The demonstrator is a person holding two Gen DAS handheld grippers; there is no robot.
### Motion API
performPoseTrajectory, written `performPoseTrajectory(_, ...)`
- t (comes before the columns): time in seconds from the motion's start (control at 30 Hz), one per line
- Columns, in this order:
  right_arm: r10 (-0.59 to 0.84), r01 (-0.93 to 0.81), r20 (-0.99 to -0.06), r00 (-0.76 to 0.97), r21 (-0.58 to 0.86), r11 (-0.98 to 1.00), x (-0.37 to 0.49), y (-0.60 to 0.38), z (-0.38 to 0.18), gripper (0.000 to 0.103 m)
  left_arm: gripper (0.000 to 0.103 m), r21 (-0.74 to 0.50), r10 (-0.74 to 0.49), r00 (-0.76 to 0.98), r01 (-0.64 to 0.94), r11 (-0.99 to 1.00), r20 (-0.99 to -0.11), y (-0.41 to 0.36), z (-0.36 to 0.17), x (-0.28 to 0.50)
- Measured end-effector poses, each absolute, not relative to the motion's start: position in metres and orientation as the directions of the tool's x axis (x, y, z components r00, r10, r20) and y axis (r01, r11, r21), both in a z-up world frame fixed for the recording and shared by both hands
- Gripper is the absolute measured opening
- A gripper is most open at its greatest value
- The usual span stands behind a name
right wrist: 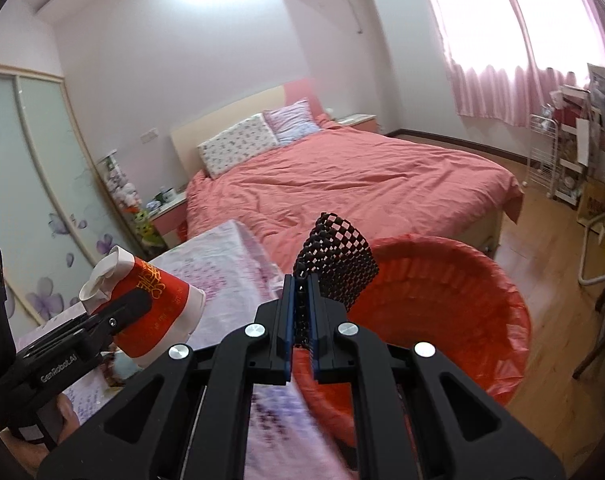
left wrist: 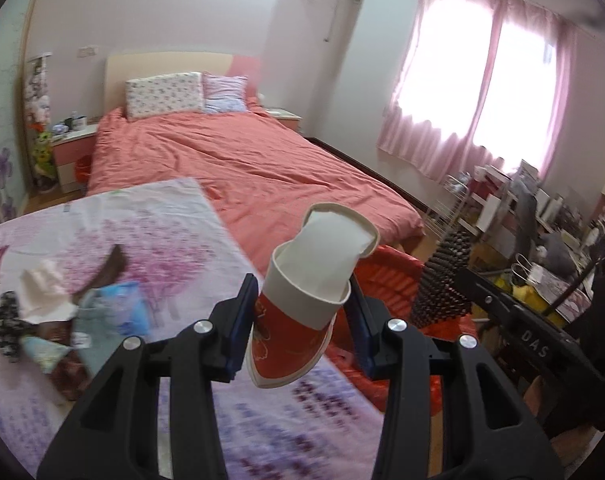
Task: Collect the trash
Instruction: 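Carry cup and mesh over the red basket and open both tools, then bring both tools back over the remaining items on the bed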
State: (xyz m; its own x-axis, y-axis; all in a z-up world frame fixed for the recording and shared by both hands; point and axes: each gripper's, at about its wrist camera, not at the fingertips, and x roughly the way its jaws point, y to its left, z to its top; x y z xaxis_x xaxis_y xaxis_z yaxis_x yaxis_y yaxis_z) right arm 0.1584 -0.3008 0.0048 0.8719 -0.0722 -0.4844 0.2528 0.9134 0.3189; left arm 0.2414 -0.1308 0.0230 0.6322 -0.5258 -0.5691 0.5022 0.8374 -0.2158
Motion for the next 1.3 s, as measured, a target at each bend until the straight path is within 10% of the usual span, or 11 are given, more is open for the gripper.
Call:
performPoseTrajectory(0.6,-0.083,0.354,-0.539,0.838,0.421,0.835,0.163,-0.372,-0.032,0.008,0.045,-0.262,-0.58,0.496,0.57,0.779,-0.645,-0.226,-0.031,0.265)
performPoseTrajectory(0.93,-0.092,0.387,-0.582,0.808,0.407,0.827,0.163,-0.37,-0.042,0.039,0.055,-0.235,-0.528,0.507,0.532,0.813,-0.681,-0.215,-0.043,0.28)
performPoseTrajectory(1.3,-0.106,0.37,-0.589,0.801,0.349,0.861,0.162,-0.342,-0.027,0.039,0.058,-0.181,-0.453,0.587,0.463,0.868,-0.671,-0.149,-0.022,0.264)
